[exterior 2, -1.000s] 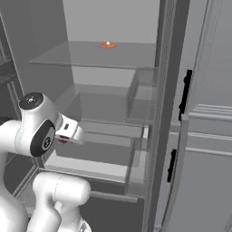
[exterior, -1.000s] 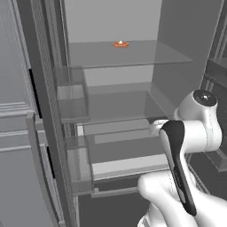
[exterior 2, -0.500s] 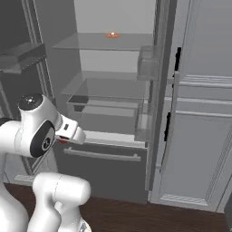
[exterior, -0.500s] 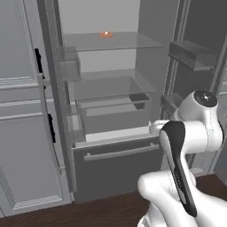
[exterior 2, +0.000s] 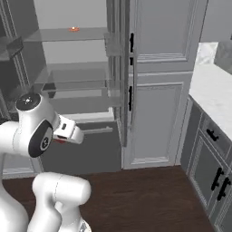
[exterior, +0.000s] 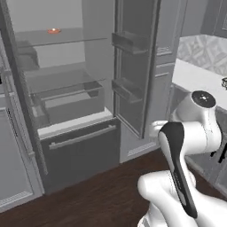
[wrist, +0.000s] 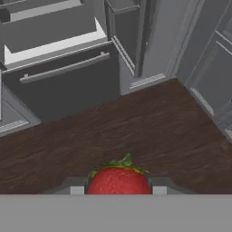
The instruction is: Take the strawberry from the fridge and place it on top of the pancake, located on the dining counter.
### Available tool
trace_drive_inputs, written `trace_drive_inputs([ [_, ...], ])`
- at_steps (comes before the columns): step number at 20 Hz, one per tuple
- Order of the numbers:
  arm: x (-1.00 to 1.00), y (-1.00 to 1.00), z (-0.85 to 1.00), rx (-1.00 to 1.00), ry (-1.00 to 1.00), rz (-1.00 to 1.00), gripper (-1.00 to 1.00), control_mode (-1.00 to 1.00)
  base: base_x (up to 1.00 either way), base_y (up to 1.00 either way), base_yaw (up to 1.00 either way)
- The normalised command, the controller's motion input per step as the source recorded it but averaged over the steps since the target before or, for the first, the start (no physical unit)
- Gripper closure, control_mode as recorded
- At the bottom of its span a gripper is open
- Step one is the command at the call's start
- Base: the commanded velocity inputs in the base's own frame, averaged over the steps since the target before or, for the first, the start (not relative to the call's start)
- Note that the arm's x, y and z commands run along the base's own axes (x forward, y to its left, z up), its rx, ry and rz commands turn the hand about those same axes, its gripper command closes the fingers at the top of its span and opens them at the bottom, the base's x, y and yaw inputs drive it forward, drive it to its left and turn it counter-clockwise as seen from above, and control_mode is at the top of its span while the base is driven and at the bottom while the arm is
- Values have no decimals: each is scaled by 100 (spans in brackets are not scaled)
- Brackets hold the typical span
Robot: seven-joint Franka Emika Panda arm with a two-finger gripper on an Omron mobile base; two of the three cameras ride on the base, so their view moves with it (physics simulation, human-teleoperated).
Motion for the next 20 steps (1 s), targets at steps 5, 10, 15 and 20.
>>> trace_drive_inputs([
  [5, 0, 0, 0, 0, 0, 0, 100, 100, -58, -5, -75],
  [10, 0, 0, 0, 0, 0, 0, 100, 100, -20, -20, -82],
  [15, 0, 0, 0, 0, 0, 0, 100, 100, 0, -30, -88],
  [20, 0, 0, 0, 0, 0, 0, 100, 100, 0, -27, -88],
])
